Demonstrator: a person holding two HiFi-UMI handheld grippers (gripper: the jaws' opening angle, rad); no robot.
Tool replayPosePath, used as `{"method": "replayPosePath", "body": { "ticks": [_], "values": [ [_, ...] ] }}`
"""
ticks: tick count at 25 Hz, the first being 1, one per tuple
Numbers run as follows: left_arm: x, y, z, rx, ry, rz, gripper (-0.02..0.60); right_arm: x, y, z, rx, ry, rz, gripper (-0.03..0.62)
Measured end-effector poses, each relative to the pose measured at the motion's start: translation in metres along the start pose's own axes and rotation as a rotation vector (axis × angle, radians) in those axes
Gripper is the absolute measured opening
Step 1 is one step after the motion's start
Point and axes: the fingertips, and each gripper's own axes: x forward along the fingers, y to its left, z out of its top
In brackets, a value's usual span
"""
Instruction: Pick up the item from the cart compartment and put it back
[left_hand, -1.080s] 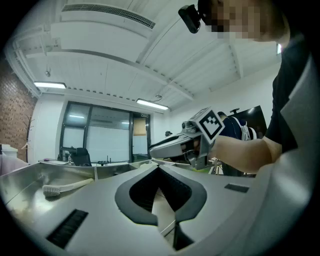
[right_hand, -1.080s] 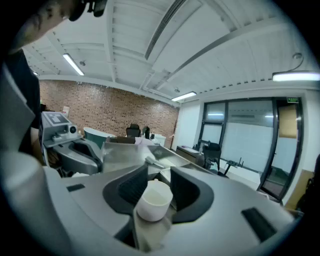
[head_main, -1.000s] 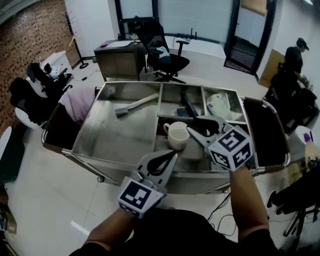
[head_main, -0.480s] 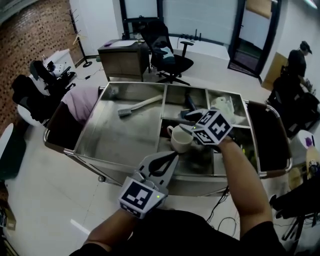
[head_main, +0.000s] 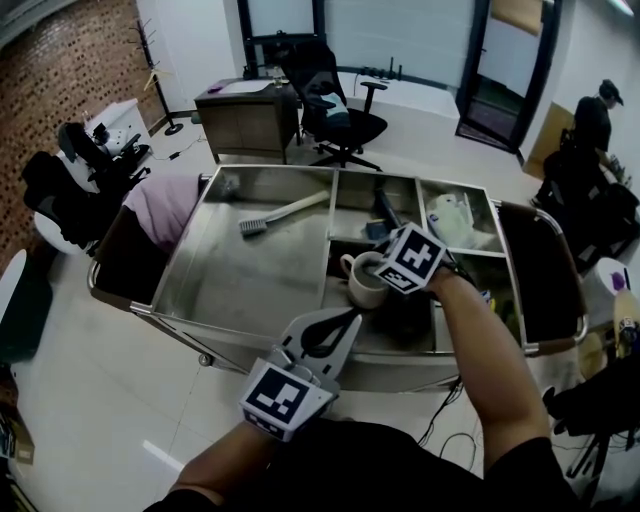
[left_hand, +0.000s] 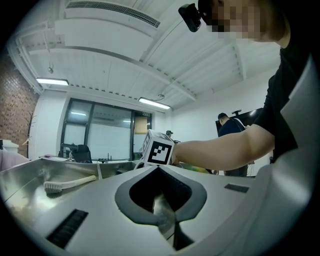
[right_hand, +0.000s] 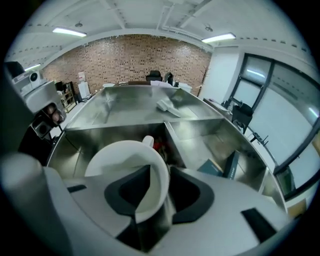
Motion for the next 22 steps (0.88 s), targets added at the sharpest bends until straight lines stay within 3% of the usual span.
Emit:
{"method": "replayPosePath", "body": {
  "ticks": [4,8,15,22],
  "values": [
    [-0.002,0.004,0.0,-0.004,-0.003,0.002,0.0,0.003,0.0,0.0,0.013,0.005,0.001,0.125],
    [-0.003,0.005,0.001,-0.013,-0.012,0.004,0.0,-0.001,-0.002,0.002,0.018,-0.013,-0.031,0.07],
    [-0.006,0.005,0.002,-0.014,-0.022,0.006,0.0,-0.017,-0.006,-0.002,0.059,-0.068,-0.099,0.066],
    [-0.007,0.003,-0.003,-0.022,-0.021,0.012,0.0,-0.063,-0.003,0.009,0.148,-0.278,-0.179,0.064]
  ]
}}
